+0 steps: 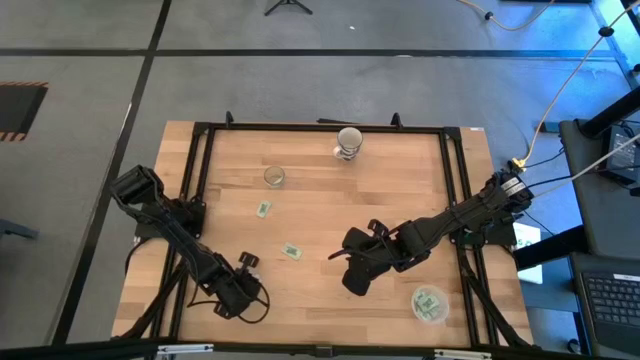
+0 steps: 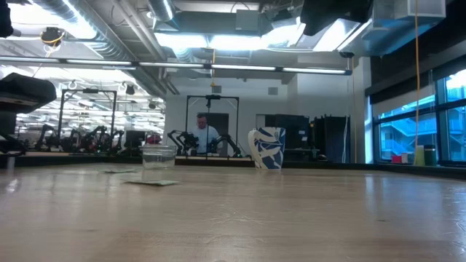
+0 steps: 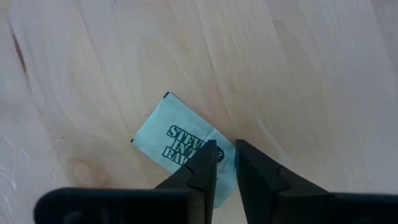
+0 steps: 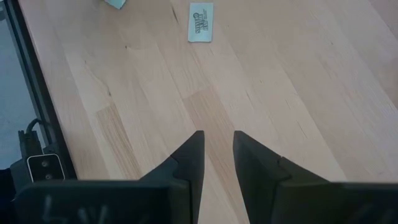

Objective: Pick and place Stevia / Truvia into bins
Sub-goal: Put the green stevia packet into the transparent container

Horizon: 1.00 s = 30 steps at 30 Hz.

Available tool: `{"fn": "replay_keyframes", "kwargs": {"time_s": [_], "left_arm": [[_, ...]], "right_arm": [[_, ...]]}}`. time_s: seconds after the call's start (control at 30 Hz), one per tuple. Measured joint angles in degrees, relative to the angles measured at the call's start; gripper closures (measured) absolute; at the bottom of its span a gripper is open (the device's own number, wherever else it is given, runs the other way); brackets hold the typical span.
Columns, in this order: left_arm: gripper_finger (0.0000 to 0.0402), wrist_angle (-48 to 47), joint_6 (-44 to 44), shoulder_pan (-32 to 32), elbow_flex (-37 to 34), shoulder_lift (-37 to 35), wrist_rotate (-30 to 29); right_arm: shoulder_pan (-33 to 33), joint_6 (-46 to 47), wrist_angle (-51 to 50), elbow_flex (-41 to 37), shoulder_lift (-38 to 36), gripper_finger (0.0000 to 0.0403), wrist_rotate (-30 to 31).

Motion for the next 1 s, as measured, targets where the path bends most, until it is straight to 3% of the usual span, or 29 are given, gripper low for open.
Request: {"fn": "replay_keyframes", "kwargs": {"time_s": [0.57,0.7,0.83,1.0], "left_arm": [[0.0398,-0.02,0.00,0.08,-0.05,-1.18,-0.51],[0.0400,-5.29,0.00,0.20,1.78,-5.22,-1.35],[0.0400,-3.78,-0.02,1.73,3.72,-11.52,-6.60],[0.0400,5.93,-3.58,5.30,4.13,-18.02,-9.29]], "right_arm": [[0.00,0.20,0.81,0.00,0.02,0.0315,-0.05],[0.00,-0.42,4.36,0.00,0.02,0.0315,-4.31],[0.02,-8.90,9.44,0.00,0.23,0.0315,-5.45],[0.82,-24.93,16.65,0.00,0.42,0.0315,-5.39]]}}
